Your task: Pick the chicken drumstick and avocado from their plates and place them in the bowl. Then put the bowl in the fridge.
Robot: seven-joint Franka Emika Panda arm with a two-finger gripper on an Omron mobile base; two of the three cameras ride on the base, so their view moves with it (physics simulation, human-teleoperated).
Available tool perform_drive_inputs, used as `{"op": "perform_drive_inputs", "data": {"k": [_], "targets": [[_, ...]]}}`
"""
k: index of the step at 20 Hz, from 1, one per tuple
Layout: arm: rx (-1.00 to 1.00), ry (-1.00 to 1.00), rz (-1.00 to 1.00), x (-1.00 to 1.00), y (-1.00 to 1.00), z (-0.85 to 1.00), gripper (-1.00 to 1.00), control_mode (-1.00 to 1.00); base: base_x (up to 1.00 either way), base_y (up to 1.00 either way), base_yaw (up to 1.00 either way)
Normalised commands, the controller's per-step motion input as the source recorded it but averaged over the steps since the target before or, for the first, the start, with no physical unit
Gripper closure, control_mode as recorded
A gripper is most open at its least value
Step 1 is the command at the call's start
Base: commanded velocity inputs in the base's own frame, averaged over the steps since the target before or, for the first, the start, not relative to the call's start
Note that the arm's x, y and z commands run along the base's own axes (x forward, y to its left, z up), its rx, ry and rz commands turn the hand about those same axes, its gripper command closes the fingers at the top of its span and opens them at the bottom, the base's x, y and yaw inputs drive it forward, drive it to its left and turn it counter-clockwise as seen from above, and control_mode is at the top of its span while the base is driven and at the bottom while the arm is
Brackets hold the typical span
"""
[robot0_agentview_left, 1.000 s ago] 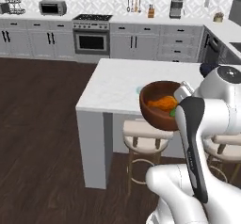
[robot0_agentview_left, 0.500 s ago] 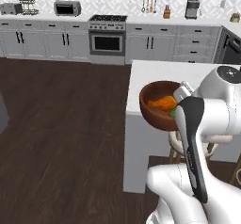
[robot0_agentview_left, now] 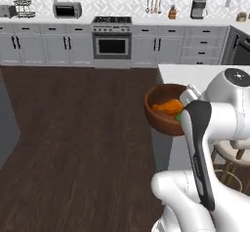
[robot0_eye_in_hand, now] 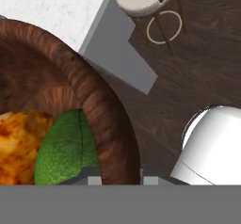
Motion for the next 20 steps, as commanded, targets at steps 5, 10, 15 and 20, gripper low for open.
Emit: {"op": "perform_drive_inputs", "data": {"k": [5,10,15,20], "targets": [[0.00,0.00,0.00,0.00,0.00,0.00,1.00,1.00,0.79,1.00,-0.28],[0.00,0.00,0.00,0.00,0.00,0.00,1.00,1.00,0.98,1.00,-0.29],[0.00,0.00,0.00,0.00,0.00,0.00,1.00,1.00,1.00,1.00,-0.26],[0.00,0.00,0.00,0.00,0.00,0.00,1.00,1.00,1.00,1.00,-0.20]]}}
